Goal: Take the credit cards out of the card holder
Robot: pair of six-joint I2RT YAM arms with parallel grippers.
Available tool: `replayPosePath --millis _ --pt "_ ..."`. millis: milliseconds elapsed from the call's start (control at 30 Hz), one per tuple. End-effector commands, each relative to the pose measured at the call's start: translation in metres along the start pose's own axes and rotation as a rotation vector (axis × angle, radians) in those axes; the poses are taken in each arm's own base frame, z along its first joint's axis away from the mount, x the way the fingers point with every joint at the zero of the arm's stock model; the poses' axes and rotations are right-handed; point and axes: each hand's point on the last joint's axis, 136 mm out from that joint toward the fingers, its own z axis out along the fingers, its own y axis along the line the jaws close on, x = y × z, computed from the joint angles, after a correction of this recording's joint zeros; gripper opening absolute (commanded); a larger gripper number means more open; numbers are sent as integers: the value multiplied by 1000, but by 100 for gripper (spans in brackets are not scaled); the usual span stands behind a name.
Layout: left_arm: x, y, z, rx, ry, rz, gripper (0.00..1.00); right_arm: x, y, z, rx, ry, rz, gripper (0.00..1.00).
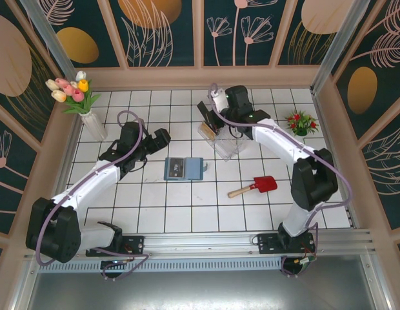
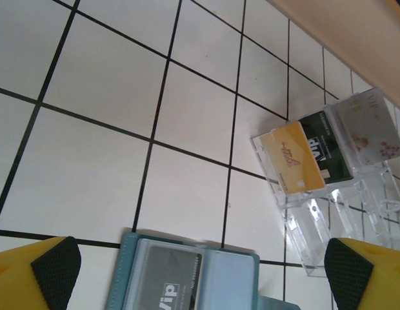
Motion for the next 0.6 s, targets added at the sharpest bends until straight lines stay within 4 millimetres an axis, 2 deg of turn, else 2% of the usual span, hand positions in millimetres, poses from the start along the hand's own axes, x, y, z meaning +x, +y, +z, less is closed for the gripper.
replayPosePath --millis 0,300,567 --pt "3 13 3 -41 5 34 98 17 -11 14 44 98 -50 0" --pt "9 13 7 -36 37 68 99 36 -32 34 132 189 -84 0" --pt "12 5 7 5 55 92 98 47 -33 46 159 233 -112 0"
